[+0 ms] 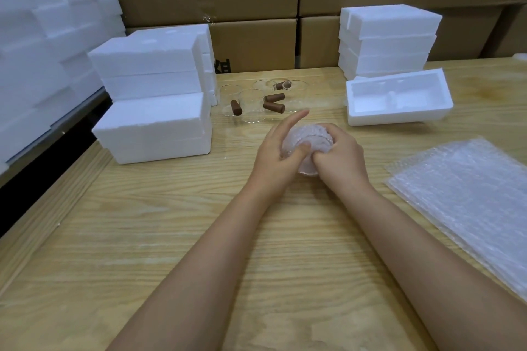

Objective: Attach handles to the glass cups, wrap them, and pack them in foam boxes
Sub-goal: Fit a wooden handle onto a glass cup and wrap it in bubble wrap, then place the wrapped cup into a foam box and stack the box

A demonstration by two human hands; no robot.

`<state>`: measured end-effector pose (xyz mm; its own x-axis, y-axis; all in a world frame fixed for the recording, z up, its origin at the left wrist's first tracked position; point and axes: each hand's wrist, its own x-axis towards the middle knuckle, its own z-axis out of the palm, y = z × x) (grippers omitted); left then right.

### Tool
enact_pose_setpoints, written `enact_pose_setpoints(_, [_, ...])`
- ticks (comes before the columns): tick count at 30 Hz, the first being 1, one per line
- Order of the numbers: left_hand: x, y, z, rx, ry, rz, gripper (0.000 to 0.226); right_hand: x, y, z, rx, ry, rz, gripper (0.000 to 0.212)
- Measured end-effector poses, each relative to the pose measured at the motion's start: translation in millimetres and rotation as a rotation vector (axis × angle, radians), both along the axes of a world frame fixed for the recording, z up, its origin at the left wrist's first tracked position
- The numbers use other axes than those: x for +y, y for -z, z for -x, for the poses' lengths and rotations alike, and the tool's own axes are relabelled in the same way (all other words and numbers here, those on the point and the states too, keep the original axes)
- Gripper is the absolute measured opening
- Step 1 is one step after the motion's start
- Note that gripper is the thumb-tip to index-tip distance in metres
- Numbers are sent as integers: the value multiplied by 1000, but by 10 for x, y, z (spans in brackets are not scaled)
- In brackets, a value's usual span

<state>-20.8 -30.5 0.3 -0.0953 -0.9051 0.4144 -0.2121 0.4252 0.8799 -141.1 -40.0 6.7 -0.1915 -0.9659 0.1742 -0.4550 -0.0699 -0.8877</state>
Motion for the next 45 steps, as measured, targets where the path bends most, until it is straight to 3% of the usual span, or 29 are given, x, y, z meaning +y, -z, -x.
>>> enact_pose_setpoints(5, [-40, 25, 2, -19, -125, 75, 44, 63, 7, -25, -20, -62, 71, 38])
enact_pose_setpoints(9, [-110, 17, -36, 50, -311, 0, 43, 145, -16, 4, -64, -182, 212, 48])
enact_pose_setpoints(11, [-139, 5, -76, 100, -374, -54, 44, 171, -15, 40, -56, -207, 279, 39])
enact_pose_setpoints(13, [-145, -5, -114, 145, -405, -139, 39, 174, -6, 63, -128, -203, 300, 22])
enact_pose_setpoints(16, [-117, -45, -167, 220, -338, -213, 20, 127, -7, 49, -298, -156, 269, 24])
enact_pose_setpoints(17, [-102, -56, -194, 245, -262, -213, 23, 105, -16, 32, -378, -147, 249, 22])
enact_pose_setpoints(19, [-87, -51, -256, 246, -51, -203, 49, 44, -24, 9, -489, -108, 203, 17])
enact_pose_setpoints(22, [-78, -10, -355, -36, 28, -157, 87, -53, 1, -15, -552, -44, 141, 13])
enact_pose_setpoints(24, [-116, 33, -427, -152, -46, -142, 84, -122, 12, -65, -537, -50, 100, 14])
enact_pose_setpoints(27, [-178, 52, -522, -114, -172, -144, 72, -222, 10, -186, -510, -85, 53, 14])
enact_pose_setpoints(35, [-269, 102, -620, -195, -372, -114, 67, -377, 89, -426, -362, -171, -40, 12])
enact_pose_setpoints(38, [-289, 106, -618, -220, -375, -135, 68, -397, 88, -375, -205, -195, -12, 16])
enact_pose_setpoints(42, [-314, 121, -623, -239, -398, -170, 85, -530, -40, 33, 262, 22, 216, 37])
enact_pose_setpoints(45, [-328, 121, -607, -228, -399, -161, 112, -630, -60, 504, 678, 184, 231, 43])
